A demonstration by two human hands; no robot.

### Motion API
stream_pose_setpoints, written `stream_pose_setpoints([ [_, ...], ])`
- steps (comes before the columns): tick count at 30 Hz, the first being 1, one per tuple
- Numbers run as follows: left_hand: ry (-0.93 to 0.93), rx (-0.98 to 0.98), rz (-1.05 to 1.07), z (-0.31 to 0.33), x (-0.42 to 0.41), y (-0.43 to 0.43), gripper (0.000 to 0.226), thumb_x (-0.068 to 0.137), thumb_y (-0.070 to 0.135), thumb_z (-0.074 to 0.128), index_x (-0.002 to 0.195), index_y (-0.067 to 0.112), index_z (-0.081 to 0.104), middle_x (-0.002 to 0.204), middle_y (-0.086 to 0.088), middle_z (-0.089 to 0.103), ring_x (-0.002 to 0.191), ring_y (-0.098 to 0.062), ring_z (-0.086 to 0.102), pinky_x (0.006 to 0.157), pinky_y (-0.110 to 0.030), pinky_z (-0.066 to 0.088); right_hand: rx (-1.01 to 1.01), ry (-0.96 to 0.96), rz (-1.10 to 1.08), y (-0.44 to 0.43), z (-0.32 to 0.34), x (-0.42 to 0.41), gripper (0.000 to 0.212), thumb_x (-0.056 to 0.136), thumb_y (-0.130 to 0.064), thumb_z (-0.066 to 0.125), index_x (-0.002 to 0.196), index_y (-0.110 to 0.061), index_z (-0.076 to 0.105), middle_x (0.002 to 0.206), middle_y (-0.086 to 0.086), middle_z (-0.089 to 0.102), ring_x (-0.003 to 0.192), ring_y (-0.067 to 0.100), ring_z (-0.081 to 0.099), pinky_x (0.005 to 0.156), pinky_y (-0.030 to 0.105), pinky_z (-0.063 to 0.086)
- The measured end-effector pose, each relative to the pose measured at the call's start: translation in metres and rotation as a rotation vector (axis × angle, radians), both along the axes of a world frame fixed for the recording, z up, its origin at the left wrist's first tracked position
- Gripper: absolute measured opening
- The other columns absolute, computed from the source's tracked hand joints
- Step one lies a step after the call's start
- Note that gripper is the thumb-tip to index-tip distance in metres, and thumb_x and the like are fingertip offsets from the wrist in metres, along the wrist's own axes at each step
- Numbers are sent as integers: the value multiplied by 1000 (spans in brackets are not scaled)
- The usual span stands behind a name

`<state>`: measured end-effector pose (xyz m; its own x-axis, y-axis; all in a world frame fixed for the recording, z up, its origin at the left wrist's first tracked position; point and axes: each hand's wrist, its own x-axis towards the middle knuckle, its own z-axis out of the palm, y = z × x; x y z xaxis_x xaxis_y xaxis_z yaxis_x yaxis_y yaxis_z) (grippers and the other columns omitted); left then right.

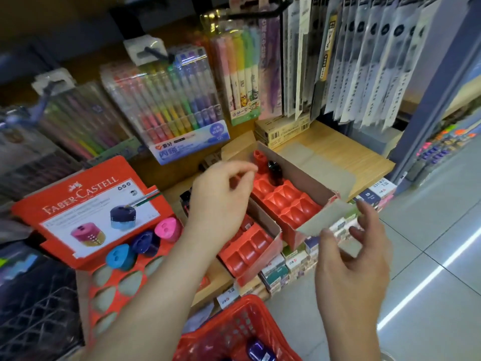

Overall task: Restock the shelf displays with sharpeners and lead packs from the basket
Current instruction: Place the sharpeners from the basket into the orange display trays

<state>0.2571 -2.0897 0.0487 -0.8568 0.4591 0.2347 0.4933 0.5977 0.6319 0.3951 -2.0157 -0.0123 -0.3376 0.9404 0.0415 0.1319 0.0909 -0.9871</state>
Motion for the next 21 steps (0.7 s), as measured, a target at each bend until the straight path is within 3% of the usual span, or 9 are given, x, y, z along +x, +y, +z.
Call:
stream_pose_setpoints([
  [2,-150,112,20,1,41,-45,17,91,24,59,93,36,71,82,23,69,74,8,59,65,-6,42,62,44,12,1,9,10,40,87,-14,60,120,-37,58,106,-12,56,97,6,58,75,21,47],
  [4,-275,181,50,-13,79,-88,19,89,19,62,84,34,72,71,15,69,60,2,58,56,-9,41,82,67,171,-2,15,16,30,87,-7,61,101,-32,66,81,-12,62,76,8,60,63,18,45],
  [7,-419,144,115,-47,125,-146,24,88,11,64,78,32,72,67,8,69,55,0,57,55,-11,42,105,-75,541,-22,9,15,18,86,-10,64,88,-28,68,69,-9,65,67,12,62,66,26,49],
  [9,-477,34,141,-78,148,-185,30,87,10,65,74,36,71,67,15,69,58,1,62,61,-17,47,182,-248,765,-43,-5,13,12,85,-15,66,85,-27,67,68,-9,64,67,11,62,69,30,47],
  [11,-522,-68,181,-113,168,-221,31,86,10,65,73,37,70,65,27,65,60,9,61,64,-17,47,233,-414,954,-67,-25,19,12,85,-11,66,90,-21,70,72,-9,63,68,11,58,71,27,44],
  [13,-589,-157,214,-145,185,-248,18,86,15,65,79,28,74,60,31,62,57,13,56,60,-20,45,236,-588,1082,-88,-48,32,13,85,-9,65,96,-12,72,82,-1,65,78,12,57,75,23,43],
  [17,-718,-387,178,-187,209,-285,15,89,21,60,87,21,74,82,10,69,83,-11,64,73,-26,47,149,-954,1231,-118,-105,62,24,86,-15,64,108,-8,66,101,12,70,86,21,62,71,26,41],
  [21,-784,-592,218,-216,236,-317,16,83,25,63,98,27,70,110,1,69,102,-20,63,85,-28,48,125,-1336,1452,-135,-149,94,53,86,-27,68,134,-14,49,136,8,54,118,25,56,89,25,43],
])
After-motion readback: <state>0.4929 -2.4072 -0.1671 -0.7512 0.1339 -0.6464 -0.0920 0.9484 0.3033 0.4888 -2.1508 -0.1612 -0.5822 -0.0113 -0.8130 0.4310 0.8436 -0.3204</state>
